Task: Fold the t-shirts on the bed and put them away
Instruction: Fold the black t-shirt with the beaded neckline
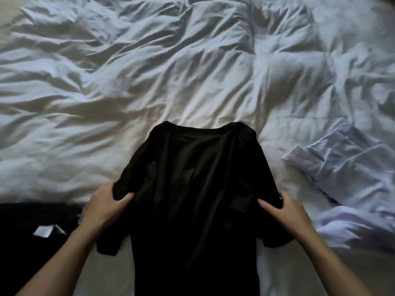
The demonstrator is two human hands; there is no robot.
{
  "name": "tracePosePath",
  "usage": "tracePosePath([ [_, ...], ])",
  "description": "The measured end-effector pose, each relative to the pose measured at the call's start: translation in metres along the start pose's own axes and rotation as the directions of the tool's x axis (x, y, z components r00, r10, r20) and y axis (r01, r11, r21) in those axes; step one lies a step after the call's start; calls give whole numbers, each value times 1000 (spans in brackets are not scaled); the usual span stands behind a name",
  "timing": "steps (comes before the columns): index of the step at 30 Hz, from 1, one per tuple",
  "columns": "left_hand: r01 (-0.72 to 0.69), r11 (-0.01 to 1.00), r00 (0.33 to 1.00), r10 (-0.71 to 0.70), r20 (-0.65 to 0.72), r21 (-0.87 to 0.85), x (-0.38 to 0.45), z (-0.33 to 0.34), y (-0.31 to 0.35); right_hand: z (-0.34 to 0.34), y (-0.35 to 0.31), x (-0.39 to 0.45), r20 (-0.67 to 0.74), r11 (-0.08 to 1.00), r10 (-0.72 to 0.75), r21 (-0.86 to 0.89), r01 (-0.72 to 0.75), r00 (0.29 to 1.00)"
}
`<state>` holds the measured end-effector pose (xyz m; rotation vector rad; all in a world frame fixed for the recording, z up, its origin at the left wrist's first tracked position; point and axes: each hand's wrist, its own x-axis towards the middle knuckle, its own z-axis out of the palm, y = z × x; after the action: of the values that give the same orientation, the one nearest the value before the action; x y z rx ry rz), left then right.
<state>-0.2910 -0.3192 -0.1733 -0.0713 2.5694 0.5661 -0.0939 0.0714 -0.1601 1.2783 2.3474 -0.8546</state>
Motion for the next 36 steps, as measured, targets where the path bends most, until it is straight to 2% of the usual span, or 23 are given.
tracePosePath([
  [2,74,997,995,-71,76,-26,-10,-6,-16,2,25,-6,-9,1000,11,28,-11,1000],
  [4,174,946,981,-143,128,-273,-16,-12,-24,-4,37,-8,-100,977,14,211,7,995],
  [6,202,886,979,-174,103,-418,-21,-22,-28,-18,38,-9,-183,929,44,370,27,982],
  [7,177,889,984,-167,61,-421,-21,-28,-29,-27,37,-8,-209,916,48,398,40,977],
  [11,44,935,996,-70,-62,-352,-23,-55,-19,-60,30,-7,-267,946,-8,312,94,964],
  [14,-16,977,994,-7,-107,-210,-30,-73,6,-79,5,-23,-334,970,-87,186,156,938],
  [16,-112,991,978,97,-183,-74,-46,-74,36,-81,-22,-40,-316,968,-119,173,181,941],
  [17,-166,986,972,159,-174,-27,-55,-69,53,-79,-36,-47,-296,966,-135,172,192,946],
  [18,-200,979,976,197,-98,-30,-67,-62,70,-76,-51,-54,-270,967,-153,158,200,951],
  [20,-163,973,952,199,232,-166,-93,-40,100,-66,-79,-69,-156,947,-215,208,245,964],
  [22,59,948,816,134,562,-311,-112,-25,119,-58,-106,-85,127,899,-239,405,170,963],
  [23,121,935,765,125,631,-332,-113,-20,121,-56,-115,-90,251,871,-254,480,109,934],
  [24,118,933,761,134,634,-339,-111,-15,118,-54,-120,-90,299,854,-291,509,105,909],
  [25,65,940,804,150,575,-335,-106,-9,111,-50,-119,-83,273,854,-319,499,150,908],
  [27,-152,962,938,213,273,-229,-89,6,92,-38,-104,-65,90,872,-291,435,226,952],
  [28,-237,962,965,250,83,-135,-78,13,82,-31,-93,-56,-7,891,-250,391,233,968],
  [30,-289,953,942,267,-202,-87,-57,22,71,-19,-74,-39,-105,931,-166,311,191,981],
  [32,-286,947,924,232,-303,-147,-34,28,70,-9,-69,-26,-101,958,-110,253,132,989],
  [36,-242,951,950,193,-244,-190,16,38,92,6,-83,9,-49,976,-108,185,115,993],
])
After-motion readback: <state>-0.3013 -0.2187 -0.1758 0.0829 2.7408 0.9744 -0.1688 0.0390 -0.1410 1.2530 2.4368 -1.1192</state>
